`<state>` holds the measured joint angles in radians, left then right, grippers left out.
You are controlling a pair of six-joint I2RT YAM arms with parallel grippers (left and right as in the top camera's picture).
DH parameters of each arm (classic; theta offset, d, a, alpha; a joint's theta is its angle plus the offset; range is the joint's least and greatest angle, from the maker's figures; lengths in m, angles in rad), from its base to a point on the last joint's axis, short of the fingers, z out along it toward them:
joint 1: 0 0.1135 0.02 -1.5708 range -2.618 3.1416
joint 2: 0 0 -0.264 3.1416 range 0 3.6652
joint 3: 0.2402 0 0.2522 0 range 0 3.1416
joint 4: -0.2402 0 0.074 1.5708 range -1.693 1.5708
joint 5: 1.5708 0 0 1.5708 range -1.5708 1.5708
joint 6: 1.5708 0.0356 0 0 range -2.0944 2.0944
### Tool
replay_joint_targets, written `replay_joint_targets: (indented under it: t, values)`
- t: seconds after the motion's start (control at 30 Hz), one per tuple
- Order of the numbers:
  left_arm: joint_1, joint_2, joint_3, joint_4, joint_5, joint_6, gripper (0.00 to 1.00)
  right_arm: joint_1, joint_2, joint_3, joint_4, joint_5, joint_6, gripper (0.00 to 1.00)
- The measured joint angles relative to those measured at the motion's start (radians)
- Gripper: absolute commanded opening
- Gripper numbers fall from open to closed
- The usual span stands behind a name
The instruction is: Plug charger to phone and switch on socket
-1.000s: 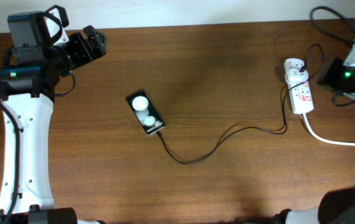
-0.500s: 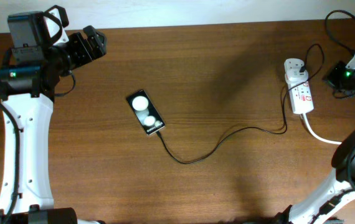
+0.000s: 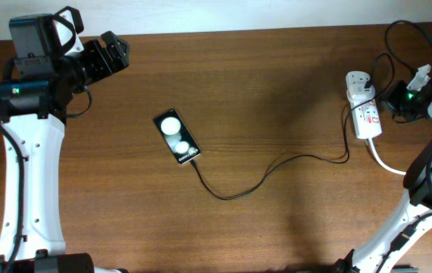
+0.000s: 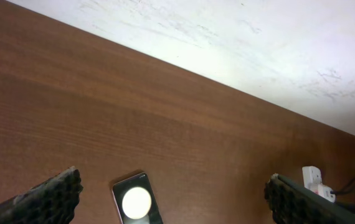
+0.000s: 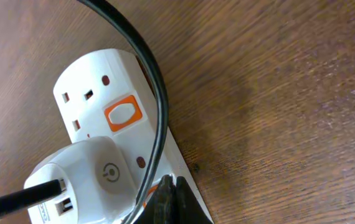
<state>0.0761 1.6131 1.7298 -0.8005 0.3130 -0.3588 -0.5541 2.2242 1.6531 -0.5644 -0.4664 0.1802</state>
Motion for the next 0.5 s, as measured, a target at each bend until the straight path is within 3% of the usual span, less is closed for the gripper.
replay_joint_targets:
  t: [0.5]
  values:
    - [0.0,0.0,0.0,0.0,0.0,0.0,0.99,0.032,0.025,0.006,0.004,-0.006,-0.026,0.04]
